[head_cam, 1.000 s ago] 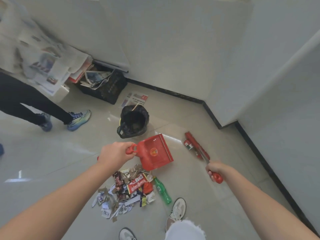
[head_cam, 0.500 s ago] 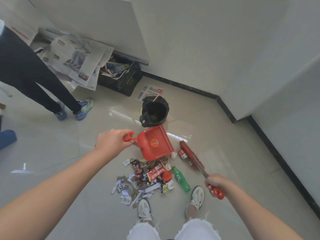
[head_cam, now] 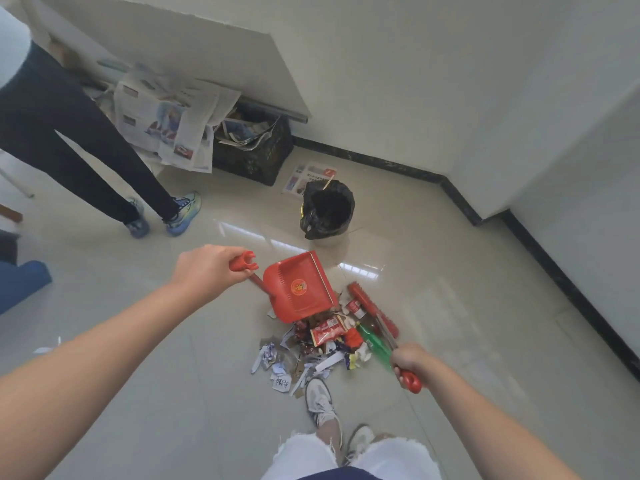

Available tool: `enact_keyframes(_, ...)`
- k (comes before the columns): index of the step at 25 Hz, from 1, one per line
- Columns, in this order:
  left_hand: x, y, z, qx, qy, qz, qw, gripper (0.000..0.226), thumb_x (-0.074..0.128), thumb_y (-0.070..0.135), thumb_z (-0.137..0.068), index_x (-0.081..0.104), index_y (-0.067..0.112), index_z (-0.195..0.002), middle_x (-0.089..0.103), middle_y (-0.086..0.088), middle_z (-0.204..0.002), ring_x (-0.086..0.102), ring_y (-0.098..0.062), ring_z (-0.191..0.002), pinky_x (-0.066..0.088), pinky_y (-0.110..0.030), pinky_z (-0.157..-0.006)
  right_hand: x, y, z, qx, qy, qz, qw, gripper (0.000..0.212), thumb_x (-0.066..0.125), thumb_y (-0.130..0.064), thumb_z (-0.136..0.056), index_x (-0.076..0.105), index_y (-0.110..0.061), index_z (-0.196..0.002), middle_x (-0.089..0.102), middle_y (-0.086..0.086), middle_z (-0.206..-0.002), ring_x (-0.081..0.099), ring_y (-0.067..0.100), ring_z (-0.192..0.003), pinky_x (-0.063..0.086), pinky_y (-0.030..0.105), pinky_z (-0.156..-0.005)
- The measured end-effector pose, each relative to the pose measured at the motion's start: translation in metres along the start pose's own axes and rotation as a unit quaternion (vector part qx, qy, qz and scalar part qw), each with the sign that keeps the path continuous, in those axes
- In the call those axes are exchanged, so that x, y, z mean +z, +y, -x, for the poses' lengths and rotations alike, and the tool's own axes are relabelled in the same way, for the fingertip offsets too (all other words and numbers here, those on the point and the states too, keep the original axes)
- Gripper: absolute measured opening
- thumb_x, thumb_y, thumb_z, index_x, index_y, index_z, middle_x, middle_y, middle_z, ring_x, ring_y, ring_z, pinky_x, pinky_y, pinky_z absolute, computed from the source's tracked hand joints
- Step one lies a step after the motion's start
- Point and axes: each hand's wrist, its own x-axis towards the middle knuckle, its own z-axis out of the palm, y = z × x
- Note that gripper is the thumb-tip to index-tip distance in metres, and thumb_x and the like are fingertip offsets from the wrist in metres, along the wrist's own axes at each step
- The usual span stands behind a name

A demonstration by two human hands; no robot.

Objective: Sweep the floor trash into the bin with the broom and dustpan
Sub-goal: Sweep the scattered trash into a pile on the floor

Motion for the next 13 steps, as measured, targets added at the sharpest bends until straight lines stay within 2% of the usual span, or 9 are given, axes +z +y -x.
enact_keyframes(2,-0.012,-0.016,0.013,-0.011,0.015,0.002,1.000,0.027,0.064,0.058,-0.079,0.067,0.046,-0.103,0.071,0.016,-0.096,0.064,-0.015,-0.097,0.031,-0.026,-0.060,0.012,0.012,0.011,-0.001,-0.004,-0.001,1.000,0.021,0.030,0.013,-0.078,0.048,0.001,-0.079,0.043,0.008,-0.043,0.036,0.014,-0.030,0.033,0.014,-0.034)
enact_keyframes(5,-0.026,-0.037,0.046,-0.020,0.021,-0.005,1.000,0.028,0.064,0.060,-0.079,0.067,0.047,-0.103,0.068,0.016,-0.089,0.058,-0.013,-0.084,0.034,-0.026,-0.059,0.019,0.029,0.023,-0.004,0.009,-0.026,1.000,0.027,0.032,0.014,-0.078,0.051,0.002,-0.093,0.043,0.010,-0.053,0.037,0.015,-0.030,0.034,0.013,-0.033)
enact_keyframes(9,-0.027,-0.073,0.086,-0.042,0.013,-0.039,0.998,0.028,0.063,0.061,-0.079,0.066,0.047,-0.103,0.057,0.018,-0.080,0.048,-0.010,-0.076,0.034,-0.025,-0.058,0.018,0.046,0.035,0.010,0.016,-0.054,0.998,0.019,0.033,0.011,-0.083,0.043,-0.003,-0.074,0.040,0.005,-0.034,0.033,0.011,-0.021,0.031,0.010,-0.032)
enact_keyframes(13,-0.023,-0.104,0.112,-0.031,-0.011,-0.061,0.998,0.026,0.063,0.063,-0.079,0.065,0.050,-0.102,0.055,0.018,-0.078,0.050,-0.012,-0.077,0.034,-0.025,-0.058,0.026,0.066,0.050,0.024,0.023,-0.091,0.995,0.018,0.033,0.009,-0.086,0.045,-0.004,-0.085,0.037,0.003,-0.029,0.031,0.011,-0.019,0.030,0.008,-0.031)
